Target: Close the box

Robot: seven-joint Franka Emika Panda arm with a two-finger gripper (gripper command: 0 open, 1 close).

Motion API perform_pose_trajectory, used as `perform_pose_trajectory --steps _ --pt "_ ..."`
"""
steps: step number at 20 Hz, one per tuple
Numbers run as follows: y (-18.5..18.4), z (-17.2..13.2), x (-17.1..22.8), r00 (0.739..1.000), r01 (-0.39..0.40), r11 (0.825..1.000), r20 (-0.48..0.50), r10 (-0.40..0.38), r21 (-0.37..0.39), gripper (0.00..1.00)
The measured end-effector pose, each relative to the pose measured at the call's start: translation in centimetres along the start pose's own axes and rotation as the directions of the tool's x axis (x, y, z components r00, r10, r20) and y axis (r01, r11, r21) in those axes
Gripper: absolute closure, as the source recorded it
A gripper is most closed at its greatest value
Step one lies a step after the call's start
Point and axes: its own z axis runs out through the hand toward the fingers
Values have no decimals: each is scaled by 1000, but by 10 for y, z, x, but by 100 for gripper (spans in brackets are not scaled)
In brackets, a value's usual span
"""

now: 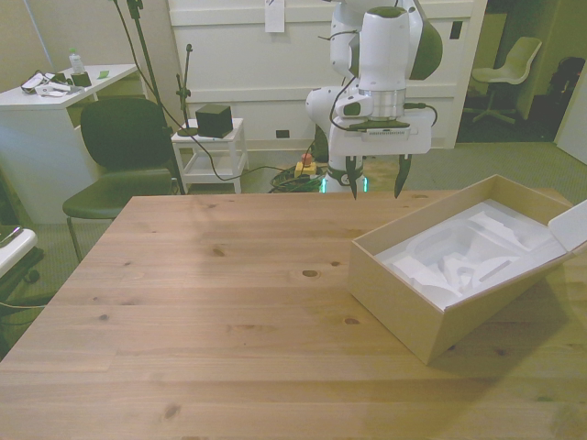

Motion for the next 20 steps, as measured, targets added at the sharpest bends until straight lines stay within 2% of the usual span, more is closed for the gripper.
perform_pose_trajectory --steps 6,13,20 --pt "-4 -7 -4 1000 12 1000 -11 -12 11 0" --pt "-19 -47 -24 994 76 995 -90 -70 66 0" --pt "-61 -103 -41 968 177 975 -204 -149 132 0"
